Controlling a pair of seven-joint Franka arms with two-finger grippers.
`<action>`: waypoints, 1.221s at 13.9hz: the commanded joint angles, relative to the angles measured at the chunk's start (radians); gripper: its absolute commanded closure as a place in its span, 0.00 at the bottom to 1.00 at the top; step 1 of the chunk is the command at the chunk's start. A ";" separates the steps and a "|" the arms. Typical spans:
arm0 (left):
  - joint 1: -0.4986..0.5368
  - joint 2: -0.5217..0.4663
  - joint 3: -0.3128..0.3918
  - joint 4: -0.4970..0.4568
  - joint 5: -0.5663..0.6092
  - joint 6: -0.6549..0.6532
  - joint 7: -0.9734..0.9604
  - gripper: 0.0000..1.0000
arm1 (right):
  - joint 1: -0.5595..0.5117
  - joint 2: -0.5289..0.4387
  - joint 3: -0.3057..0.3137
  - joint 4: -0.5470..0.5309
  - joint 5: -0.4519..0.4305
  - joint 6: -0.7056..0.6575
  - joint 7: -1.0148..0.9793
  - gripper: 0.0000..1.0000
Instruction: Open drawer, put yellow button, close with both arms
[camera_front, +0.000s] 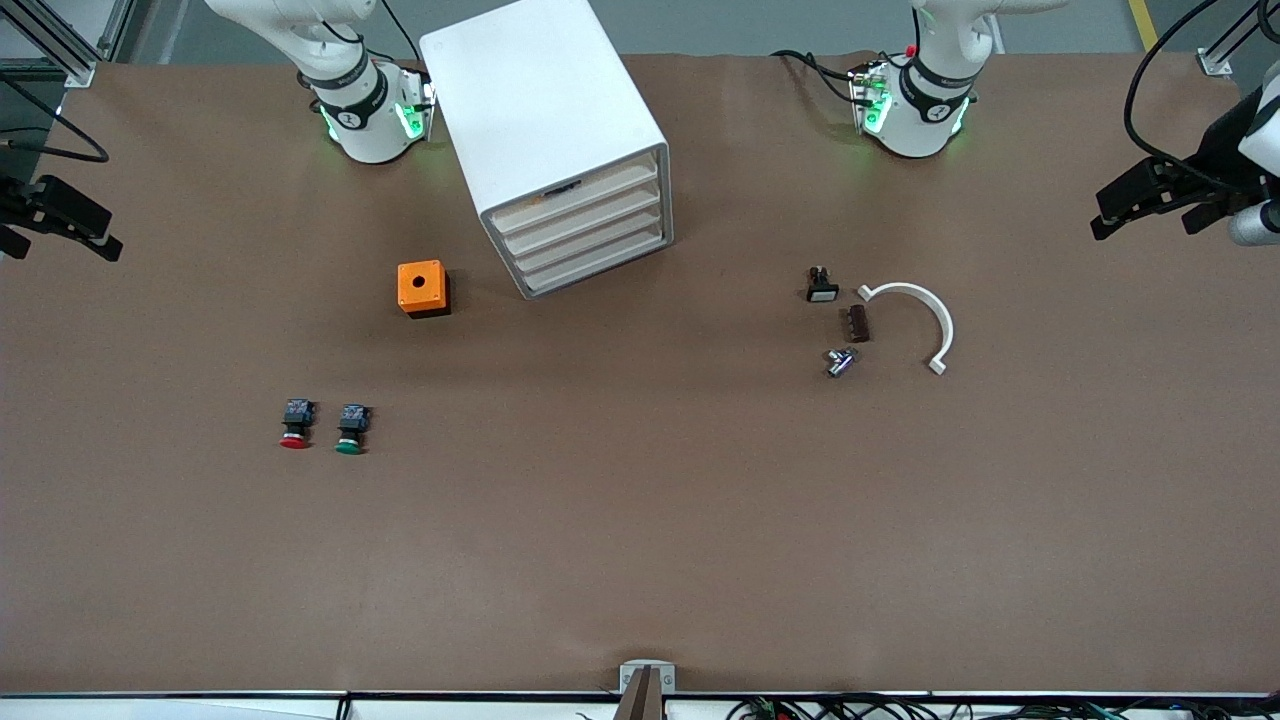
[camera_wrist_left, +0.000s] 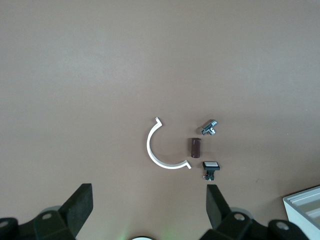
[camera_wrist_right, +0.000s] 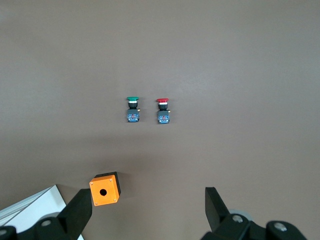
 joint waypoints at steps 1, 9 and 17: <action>0.012 -0.020 -0.003 -0.017 -0.004 -0.006 0.022 0.00 | -0.008 0.012 0.006 0.026 0.001 -0.015 -0.011 0.00; 0.012 -0.019 -0.003 -0.014 0.006 -0.028 0.049 0.00 | -0.008 0.012 0.006 0.026 0.001 -0.015 -0.011 0.00; 0.009 -0.002 -0.004 0.017 0.017 -0.028 0.046 0.00 | -0.008 0.012 0.006 0.026 0.001 -0.015 -0.011 0.00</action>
